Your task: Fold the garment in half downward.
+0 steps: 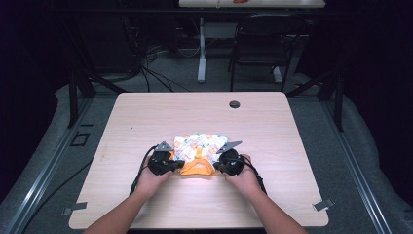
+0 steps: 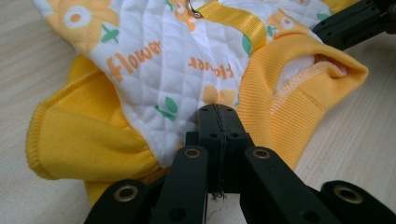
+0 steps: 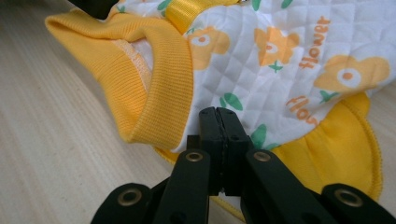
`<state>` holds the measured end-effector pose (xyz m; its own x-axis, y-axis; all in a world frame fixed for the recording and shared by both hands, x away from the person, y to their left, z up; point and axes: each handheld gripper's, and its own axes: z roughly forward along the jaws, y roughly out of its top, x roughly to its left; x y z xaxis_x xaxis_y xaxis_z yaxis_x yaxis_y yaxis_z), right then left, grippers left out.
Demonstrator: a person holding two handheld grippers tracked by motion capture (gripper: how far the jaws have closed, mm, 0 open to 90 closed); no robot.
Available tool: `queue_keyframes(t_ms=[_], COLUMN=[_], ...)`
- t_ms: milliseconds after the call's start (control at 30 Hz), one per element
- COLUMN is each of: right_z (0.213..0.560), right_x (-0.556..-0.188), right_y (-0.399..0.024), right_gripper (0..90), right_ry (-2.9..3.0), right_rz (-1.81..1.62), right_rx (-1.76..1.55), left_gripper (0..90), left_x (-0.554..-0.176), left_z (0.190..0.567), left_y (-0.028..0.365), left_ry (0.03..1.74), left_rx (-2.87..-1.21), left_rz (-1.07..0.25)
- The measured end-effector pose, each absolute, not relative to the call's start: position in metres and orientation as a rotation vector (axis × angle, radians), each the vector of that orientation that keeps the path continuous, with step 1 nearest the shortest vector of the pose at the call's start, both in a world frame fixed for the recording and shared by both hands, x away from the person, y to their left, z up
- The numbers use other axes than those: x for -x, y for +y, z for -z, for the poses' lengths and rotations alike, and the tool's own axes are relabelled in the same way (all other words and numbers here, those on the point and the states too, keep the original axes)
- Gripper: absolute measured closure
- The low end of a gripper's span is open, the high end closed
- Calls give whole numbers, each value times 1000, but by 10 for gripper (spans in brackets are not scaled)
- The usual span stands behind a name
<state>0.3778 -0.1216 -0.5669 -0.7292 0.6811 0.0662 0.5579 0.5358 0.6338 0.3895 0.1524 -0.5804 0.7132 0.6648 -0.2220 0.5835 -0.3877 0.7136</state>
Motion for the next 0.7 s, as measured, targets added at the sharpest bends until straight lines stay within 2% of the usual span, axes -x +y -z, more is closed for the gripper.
queue_keyframes(t_ms=[700], right_z=[567], right_x=[-398], right_y=[-118], right_gripper=[900], right_ry=[2539], right_rz=[-942], right_rx=[-1097], left_gripper=[900], left_x=[-396], left_z=[582], left_y=[154], left_ry=[1001], left_rx=[-2046], left_rz=[-122])
